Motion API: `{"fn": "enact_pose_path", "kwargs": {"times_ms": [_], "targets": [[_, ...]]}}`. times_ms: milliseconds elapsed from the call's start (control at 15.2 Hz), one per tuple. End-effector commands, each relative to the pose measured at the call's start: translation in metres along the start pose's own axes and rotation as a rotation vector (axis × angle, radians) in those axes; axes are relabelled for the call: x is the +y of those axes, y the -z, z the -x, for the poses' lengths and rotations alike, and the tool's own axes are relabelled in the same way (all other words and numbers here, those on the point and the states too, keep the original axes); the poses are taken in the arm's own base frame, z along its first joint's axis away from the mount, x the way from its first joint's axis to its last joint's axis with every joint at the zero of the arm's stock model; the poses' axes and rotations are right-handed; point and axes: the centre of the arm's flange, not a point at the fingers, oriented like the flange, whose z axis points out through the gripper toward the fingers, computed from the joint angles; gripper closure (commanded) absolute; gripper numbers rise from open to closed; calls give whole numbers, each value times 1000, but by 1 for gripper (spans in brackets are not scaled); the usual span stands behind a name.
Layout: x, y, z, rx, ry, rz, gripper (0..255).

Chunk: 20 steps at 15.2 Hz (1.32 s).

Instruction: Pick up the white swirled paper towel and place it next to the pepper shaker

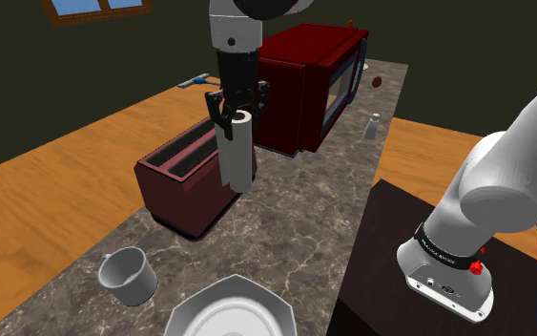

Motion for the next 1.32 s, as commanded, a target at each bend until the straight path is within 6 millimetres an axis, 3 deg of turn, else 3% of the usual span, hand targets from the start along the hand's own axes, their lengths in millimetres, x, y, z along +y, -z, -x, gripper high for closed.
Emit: {"fn": "enact_pose_path", "kwargs": {"times_ms": [0,1254], "targets": [[-1,11,1,0,0,0,255],[-6,111,6,0,0,0,255]]}}
